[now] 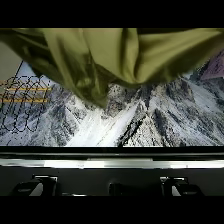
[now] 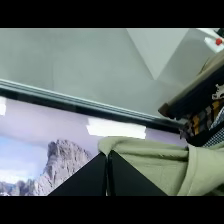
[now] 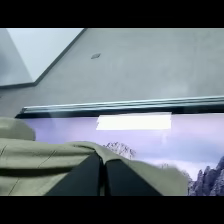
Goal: Fold the clothes and pants, and hang the long-sleeved shirts on hangers.
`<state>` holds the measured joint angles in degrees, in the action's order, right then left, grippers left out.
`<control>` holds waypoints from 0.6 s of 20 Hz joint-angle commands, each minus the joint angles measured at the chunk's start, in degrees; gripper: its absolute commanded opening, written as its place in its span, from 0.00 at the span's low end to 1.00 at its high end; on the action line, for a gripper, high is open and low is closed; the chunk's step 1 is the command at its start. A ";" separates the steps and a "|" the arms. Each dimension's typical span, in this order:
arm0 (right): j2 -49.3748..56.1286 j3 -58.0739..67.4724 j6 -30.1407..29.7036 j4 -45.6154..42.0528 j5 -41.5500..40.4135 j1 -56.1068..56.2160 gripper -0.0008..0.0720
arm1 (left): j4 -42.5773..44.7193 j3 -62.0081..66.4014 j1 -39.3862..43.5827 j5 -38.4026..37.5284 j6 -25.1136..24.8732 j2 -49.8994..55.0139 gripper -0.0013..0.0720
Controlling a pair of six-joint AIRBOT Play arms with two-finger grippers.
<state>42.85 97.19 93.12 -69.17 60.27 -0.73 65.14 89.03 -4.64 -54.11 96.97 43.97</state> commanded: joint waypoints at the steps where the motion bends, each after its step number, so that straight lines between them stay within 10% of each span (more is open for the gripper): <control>1: -8.39 0.70 4.59 -8.46 5.14 -0.13 0.05 | 10.19 0.52 -0.07 -7.04 7.21 -9.51 0.04; 5: -4.74 0.70 9.97 -8.17 10.45 -0.13 0.05 | 8.11 -3.13 0.04 -15.58 7.19 -9.35 0.04; 12: 26.67 0.63 6.54 0.13 24.90 -0.13 0.05 | 0.59 -31.91 6.19 -7.89 5.97 1.53 0.04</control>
<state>57.41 97.78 102.35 -72.77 79.59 -0.86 68.40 68.20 -1.61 -66.15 103.28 40.88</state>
